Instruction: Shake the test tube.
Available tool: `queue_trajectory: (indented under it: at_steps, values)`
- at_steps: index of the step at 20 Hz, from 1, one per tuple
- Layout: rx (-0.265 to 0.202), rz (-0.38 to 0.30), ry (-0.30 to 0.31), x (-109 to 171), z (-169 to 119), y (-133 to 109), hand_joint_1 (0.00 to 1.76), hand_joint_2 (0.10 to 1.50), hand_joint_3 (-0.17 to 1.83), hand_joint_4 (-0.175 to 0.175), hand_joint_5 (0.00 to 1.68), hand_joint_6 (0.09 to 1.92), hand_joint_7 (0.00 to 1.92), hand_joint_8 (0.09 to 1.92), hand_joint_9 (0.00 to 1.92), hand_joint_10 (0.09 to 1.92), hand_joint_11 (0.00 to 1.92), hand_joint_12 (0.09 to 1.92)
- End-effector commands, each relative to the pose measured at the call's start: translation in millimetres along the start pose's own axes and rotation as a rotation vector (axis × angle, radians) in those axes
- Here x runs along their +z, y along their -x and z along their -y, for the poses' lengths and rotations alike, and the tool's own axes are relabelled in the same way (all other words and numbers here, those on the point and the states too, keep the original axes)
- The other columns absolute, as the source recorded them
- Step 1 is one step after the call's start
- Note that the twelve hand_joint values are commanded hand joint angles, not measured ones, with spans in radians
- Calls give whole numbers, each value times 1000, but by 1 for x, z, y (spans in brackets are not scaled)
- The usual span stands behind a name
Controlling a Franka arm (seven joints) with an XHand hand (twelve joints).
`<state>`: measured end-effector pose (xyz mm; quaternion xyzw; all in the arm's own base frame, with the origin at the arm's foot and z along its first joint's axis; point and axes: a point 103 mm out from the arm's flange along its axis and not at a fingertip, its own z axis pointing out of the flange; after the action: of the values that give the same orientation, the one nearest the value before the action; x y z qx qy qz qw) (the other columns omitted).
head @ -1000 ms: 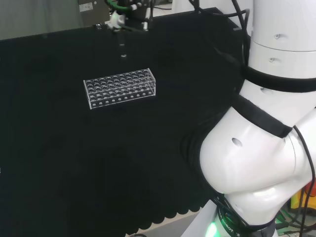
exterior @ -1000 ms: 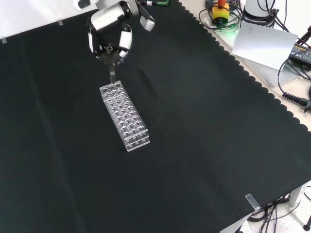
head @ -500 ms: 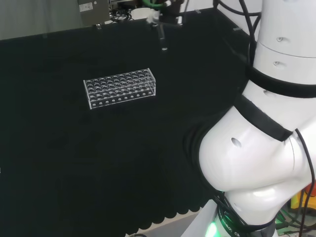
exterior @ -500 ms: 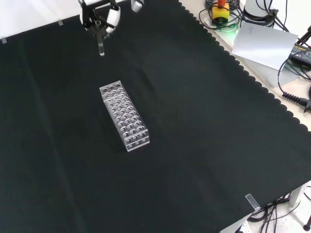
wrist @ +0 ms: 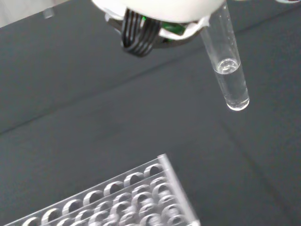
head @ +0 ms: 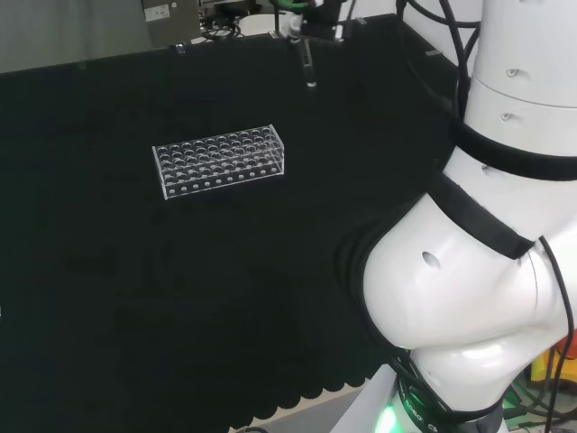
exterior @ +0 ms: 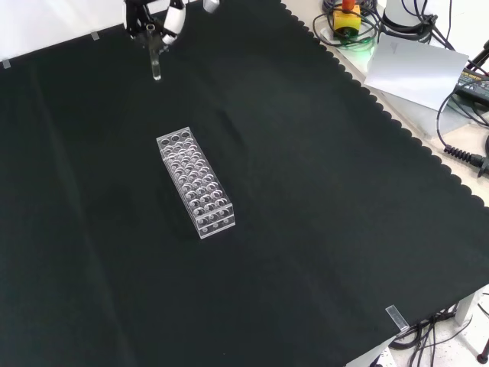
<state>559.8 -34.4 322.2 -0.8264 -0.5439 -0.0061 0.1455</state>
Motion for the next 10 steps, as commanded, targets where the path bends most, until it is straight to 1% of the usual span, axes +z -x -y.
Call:
queue_trajectory:
  at_steps: [1,5,10]
  values:
    - [-101,-60,-47,22,14,-68,1215,699,602,-175,1249,677,1607,716,1524,689,1127,1022]
    - [-155,-120,-94,37,28,-112,1215,699,603,-175,1249,677,1608,715,1524,689,1127,1022]
    - [-230,-160,-136,48,45,-159,1215,699,603,-175,1249,677,1608,715,1524,690,1127,1022]
